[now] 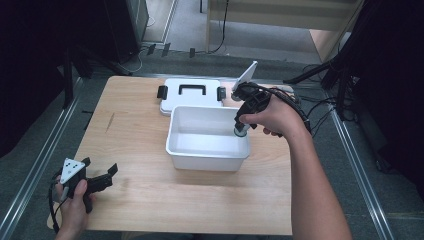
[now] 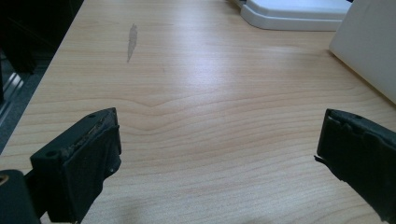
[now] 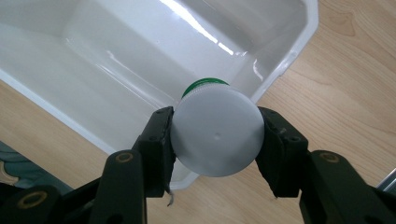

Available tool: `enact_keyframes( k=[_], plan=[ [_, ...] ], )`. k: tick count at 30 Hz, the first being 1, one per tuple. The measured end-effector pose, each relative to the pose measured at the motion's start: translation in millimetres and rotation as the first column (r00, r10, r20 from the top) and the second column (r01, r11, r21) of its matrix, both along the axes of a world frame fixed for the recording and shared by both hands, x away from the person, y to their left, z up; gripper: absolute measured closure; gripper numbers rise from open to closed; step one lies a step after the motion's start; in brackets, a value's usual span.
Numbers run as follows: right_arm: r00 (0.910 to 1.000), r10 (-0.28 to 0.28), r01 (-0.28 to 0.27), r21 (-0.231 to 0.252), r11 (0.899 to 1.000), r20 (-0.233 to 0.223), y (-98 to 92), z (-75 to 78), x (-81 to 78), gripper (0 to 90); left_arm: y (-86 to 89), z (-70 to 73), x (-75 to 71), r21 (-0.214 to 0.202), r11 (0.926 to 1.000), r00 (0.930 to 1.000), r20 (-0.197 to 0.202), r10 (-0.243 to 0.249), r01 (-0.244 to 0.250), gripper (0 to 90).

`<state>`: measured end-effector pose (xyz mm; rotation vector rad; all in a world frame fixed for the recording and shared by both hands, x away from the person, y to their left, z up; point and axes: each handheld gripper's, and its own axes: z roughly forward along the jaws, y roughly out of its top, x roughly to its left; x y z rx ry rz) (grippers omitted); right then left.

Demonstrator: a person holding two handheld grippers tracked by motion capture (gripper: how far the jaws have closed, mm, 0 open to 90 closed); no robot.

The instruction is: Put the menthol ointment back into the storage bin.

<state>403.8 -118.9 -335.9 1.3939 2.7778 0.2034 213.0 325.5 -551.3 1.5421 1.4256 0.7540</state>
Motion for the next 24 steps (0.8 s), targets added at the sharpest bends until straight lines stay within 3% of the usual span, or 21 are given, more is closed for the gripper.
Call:
enact_keyframes(
  k=[13, 17, 20, 24],
  plan=[
    [0.9985, 0.054, -0.054, 0.007, 0.999, 0.001, 9.7, -10.1, -0.5, 51.5, 0.0, 0.0, 0.1, 0.000, 1.0000, 1.0000, -0.001, 0.000, 0.000, 0.2],
    [0.9913, 0.129, -0.129, 0.018, 0.991, 0.028, 12.0, -14.9, -2.5, 51.4, 0.1, 0.1, 0.0, -0.001, 1.0000, 1.0000, -0.002, 0.001, -0.001, 0.2],
    [0.9744, 0.218, -0.219, 0.022, 0.975, 0.056, 12.4, -19.8, -4.8, 51.5, 0.2, 0.1, 0.0, 0.000, 1.0000, 1.0000, -0.002, 0.000, 0.000, 0.2],
    [0.9378, 0.337, -0.339, 0.017, 0.941, 0.084, 12.2, -27.7, -8.6, 51.5, 0.0, 0.0, 0.0, 0.000, 1.0000, 1.0000, -0.001, 0.000, 0.000, 0.2]
  ],
)
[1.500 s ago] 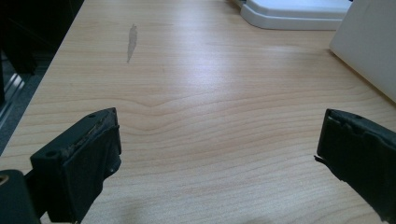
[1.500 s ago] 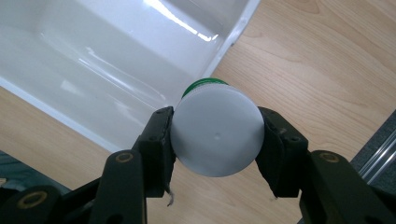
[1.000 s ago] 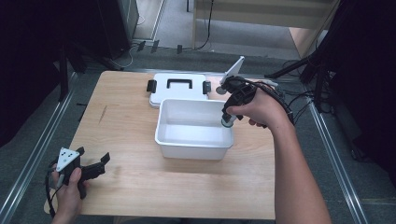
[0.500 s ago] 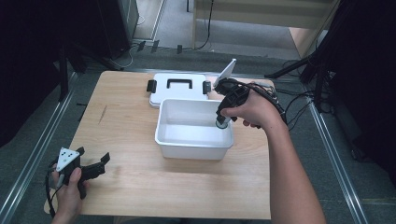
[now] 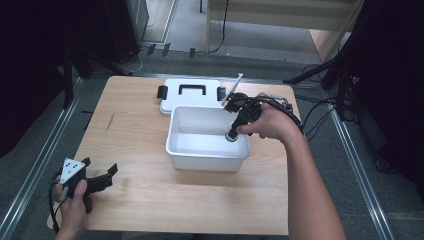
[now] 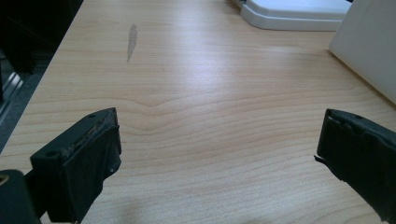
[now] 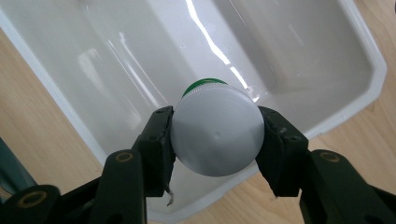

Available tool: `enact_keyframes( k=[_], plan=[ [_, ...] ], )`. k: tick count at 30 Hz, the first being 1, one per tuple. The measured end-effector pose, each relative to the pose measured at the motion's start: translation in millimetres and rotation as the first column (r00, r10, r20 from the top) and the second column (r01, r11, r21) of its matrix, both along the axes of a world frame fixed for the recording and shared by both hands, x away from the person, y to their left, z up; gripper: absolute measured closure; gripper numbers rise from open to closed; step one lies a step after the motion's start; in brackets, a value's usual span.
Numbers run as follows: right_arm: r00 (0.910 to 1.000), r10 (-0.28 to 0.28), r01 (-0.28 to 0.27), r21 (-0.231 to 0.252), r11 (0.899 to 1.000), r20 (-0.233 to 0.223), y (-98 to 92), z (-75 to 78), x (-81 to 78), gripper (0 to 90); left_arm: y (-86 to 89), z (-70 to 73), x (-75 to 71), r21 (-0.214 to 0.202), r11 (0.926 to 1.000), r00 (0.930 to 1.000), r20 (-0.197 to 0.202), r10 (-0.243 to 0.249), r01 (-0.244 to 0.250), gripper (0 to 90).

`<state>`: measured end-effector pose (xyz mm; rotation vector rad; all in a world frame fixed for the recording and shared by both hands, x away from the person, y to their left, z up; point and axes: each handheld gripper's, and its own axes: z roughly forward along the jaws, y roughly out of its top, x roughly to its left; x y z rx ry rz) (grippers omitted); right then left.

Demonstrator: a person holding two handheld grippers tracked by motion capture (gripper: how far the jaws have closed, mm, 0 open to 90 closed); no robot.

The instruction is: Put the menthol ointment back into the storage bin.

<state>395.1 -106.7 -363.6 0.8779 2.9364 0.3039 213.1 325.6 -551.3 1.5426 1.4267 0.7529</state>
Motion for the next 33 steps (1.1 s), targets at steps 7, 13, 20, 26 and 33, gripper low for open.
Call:
enact_keyframes(
  k=[7, 13, 20, 26, 33],
  plan=[
    [0.9836, 0.159, -0.157, -0.023, 0.987, 0.085, -0.8, -12.2, -4.7, 51.5, -0.1, 0.0, 0.1, 0.001, 1.0000, 1.0000, 0.001, 0.001, -0.001, 0.2],
    [0.9746, 0.207, -0.205, -0.031, 0.978, 0.086, 0.0, -22.8, -6.1, 51.5, -0.4, -0.1, 0.0, -0.001, 1.0000, 1.0000, 0.001, 0.002, -0.002, 0.2],
    [0.9730, 0.220, -0.217, -0.056, 0.975, 0.068, 3.5, -36.5, -5.2, 51.5, -0.2, 0.0, -0.2, 0.000, 1.0000, 1.0000, 0.000, 0.000, 0.000, 0.2],
    [0.9720, 0.227, -0.220, -0.096, 0.971, 0.061, 5.1, -45.4, -4.4, 51.5, -0.1, 0.0, -0.2, 0.001, 1.0000, 1.0000, -0.001, 0.000, 0.000, 0.2],
    [0.9669, 0.248, -0.238, -0.133, 0.962, 0.060, 6.7, -53.3, -5.5, 51.5, -0.3, 0.0, -0.2, 0.002, 1.0000, 1.0000, -0.001, 0.000, 0.000, 0.2]
  ],
)
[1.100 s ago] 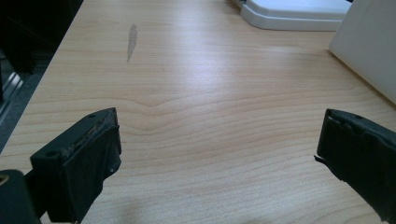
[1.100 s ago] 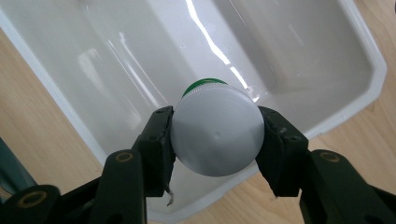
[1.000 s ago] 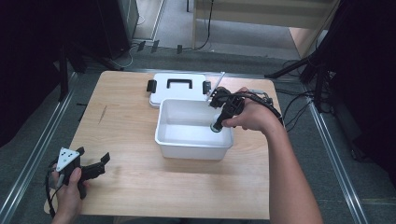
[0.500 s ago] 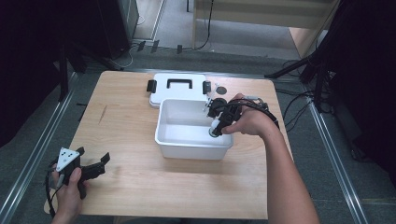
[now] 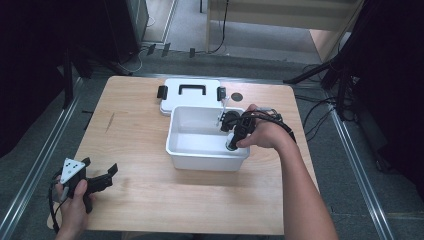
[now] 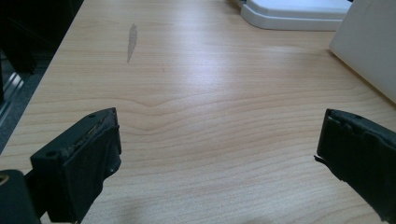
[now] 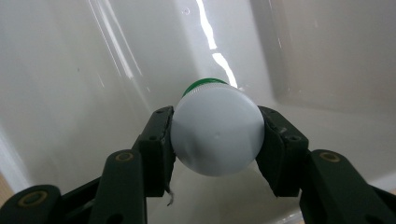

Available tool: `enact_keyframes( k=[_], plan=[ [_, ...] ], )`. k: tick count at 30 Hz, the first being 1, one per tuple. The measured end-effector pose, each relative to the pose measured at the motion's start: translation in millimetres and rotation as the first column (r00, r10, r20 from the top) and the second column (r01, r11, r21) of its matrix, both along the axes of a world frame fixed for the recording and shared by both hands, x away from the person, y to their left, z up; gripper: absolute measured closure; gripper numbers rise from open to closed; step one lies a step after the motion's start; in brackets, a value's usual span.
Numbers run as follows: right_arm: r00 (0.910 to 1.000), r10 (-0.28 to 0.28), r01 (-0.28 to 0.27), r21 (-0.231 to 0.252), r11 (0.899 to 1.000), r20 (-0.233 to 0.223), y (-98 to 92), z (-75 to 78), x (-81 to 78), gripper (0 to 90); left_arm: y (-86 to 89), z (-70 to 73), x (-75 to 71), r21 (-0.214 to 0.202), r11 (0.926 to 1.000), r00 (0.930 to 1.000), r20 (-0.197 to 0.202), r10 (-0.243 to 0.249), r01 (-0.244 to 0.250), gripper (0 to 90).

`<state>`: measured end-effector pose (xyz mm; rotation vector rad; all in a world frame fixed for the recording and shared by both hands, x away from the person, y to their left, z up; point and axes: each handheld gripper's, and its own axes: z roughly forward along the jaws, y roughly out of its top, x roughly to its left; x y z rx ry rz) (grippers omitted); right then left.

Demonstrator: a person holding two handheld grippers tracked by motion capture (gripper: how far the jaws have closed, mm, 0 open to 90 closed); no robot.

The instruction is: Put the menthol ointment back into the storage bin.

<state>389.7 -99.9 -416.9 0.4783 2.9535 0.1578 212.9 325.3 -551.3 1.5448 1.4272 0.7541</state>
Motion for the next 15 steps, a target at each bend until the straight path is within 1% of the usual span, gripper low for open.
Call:
enact_keyframes(
  k=[2, 3, 6, 8, 10, 15],
  plan=[
    [1.0000, -0.005, 0.005, -0.007, 1.000, 0.000, 0.4, -0.8, -0.5, 51.5, 0.0, 0.0, 0.0, -0.001, 1.0000, 1.0000, 0.000, 0.001, -0.001, 0.2],
    [1.0000, 0.002, -0.002, -0.024, 1.000, 0.007, 1.3, -2.8, -0.1, 51.5, 0.0, 0.0, 0.1, 0.000, 1.0000, 1.0000, -0.001, 0.000, 0.000, 0.2],
    [0.9998, 0.010, -0.010, -0.042, 0.999, 0.015, 3.0, -4.9, -0.1, 51.4, 0.0, 0.0, 0.1, -0.001, 1.0000, 1.0000, -0.001, 0.000, 0.000, 0.2],
    [0.9997, 0.015, -0.014, -0.044, 0.999, 0.018, 3.9, -5.8, -0.4, 51.5, 0.0, 0.0, 0.1, -0.001, 1.0000, 1.0000, -0.001, 0.000, 0.000, 0.3],
    [0.9994, 0.031, -0.030, -0.051, 0.998, 0.016, 7.0, -7.8, -1.0, 51.4, 0.0, 0.0, 0.1, 0.000, 1.0000, 1.0000, -0.001, 0.000, 0.000, 0.2],
    [0.9993, 0.034, -0.033, -0.073, 0.997, 0.015, 12.9, -12.0, -1.0, 51.5, 0.2, 0.0, 0.2, 0.000, 1.0000, 1.0000, -0.003, 0.000, 0.000, 0.2]
  ],
)
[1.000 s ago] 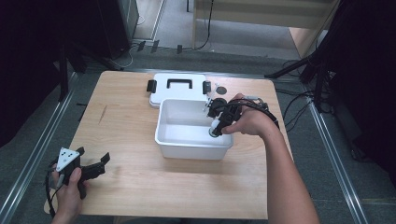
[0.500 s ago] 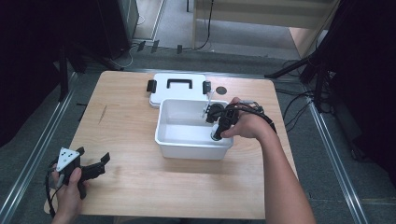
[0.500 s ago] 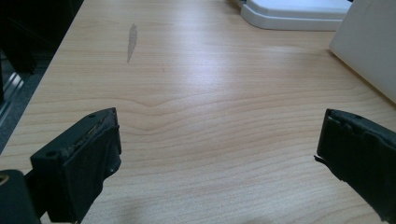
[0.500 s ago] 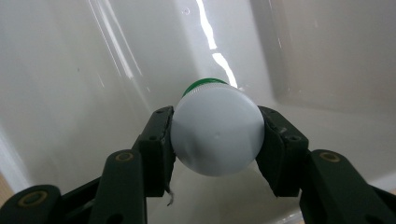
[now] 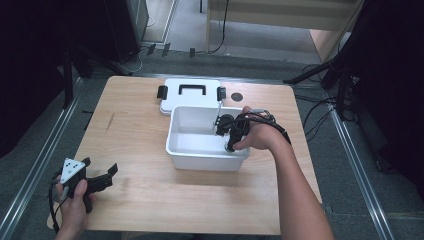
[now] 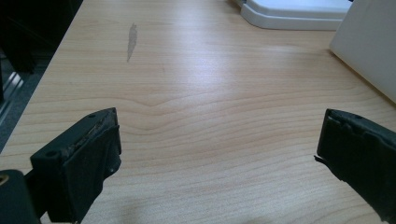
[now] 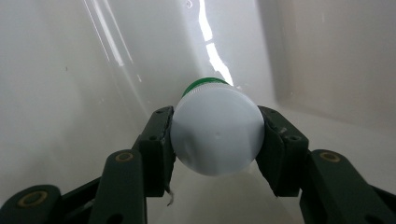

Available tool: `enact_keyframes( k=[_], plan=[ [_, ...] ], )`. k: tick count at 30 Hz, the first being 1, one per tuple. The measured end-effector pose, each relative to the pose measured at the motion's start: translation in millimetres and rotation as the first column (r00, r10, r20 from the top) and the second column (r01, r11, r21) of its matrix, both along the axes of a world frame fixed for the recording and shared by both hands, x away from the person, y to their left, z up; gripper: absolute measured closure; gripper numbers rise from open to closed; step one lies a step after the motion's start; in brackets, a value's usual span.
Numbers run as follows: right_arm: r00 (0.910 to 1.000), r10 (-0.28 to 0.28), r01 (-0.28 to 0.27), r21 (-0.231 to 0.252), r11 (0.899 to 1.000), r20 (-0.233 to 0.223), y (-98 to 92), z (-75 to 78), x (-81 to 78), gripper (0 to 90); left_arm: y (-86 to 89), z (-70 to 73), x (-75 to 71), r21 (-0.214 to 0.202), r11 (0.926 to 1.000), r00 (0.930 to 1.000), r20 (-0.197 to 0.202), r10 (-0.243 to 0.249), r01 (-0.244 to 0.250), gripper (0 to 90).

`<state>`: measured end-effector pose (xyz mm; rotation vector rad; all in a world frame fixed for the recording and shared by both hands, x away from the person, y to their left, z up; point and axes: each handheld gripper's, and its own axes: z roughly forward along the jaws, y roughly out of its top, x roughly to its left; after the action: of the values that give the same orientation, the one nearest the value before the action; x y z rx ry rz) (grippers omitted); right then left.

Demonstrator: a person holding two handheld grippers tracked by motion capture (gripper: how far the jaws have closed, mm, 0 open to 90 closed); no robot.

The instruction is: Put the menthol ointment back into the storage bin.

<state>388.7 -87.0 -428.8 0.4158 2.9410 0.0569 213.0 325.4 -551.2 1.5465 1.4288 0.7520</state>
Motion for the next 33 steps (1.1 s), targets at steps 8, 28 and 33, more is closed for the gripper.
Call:
enact_keyframes(
  k=[8, 28, 33],
  plan=[
    [0.9999, 0.002, -0.002, -0.032, 0.999, -0.014, 4.3, -10.8, 1.7, 51.4, 0.3, 0.0, 0.0, -0.001, 1.0000, 1.0000, -0.001, 0.000, 0.000, 0.2],
    [1.0000, -0.001, 0.001, -0.107, 0.994, -0.002, 9.7, -20.6, -0.2, 50.9, 0.6, 0.1, 0.0, -0.001, 1.0000, 1.0000, -0.005, 0.000, 0.000, 0.2],
    [1.0000, 0.005, -0.005, -0.117, 0.993, 0.003, 10.1, -21.5, -1.8, 51.7, 0.6, 0.1, 0.1, -0.002, 1.0000, 1.0000, -0.006, 0.000, 0.000, 0.2]
  ],
)
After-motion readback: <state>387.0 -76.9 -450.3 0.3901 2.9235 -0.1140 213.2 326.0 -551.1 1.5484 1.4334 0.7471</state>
